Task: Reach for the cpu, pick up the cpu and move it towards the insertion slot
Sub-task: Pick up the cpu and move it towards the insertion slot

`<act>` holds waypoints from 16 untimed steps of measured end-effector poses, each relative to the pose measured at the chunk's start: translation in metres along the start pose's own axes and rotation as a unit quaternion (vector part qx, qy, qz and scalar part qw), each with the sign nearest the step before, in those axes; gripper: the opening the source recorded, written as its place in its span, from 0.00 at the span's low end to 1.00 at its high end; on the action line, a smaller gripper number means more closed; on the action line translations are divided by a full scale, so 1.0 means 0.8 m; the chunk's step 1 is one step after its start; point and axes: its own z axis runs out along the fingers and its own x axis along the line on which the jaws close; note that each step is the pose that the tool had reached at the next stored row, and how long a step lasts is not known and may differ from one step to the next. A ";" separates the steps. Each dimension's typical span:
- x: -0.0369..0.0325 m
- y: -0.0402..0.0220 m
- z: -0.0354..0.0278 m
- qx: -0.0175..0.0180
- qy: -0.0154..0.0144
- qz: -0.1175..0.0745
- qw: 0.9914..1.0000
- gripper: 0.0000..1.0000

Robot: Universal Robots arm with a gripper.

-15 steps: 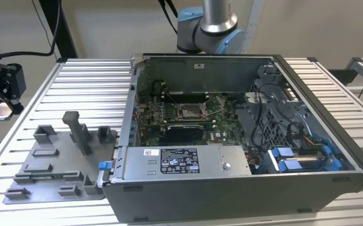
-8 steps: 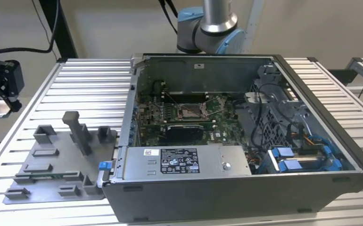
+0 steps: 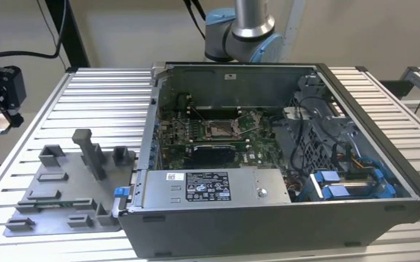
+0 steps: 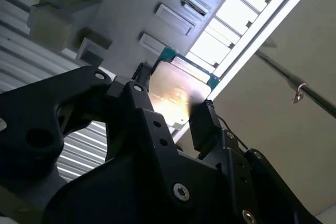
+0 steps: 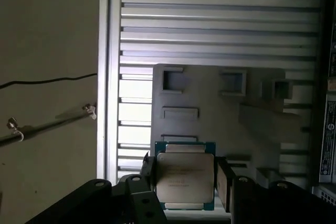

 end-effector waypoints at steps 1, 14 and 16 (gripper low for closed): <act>0.0000 0.0000 -0.0026 0.000 0.000 0.000 1.000 0.00; 0.0000 0.0003 -0.0166 0.000 0.000 0.000 1.000 0.00; -0.0018 0.0002 -0.0167 0.000 0.000 0.000 1.000 0.00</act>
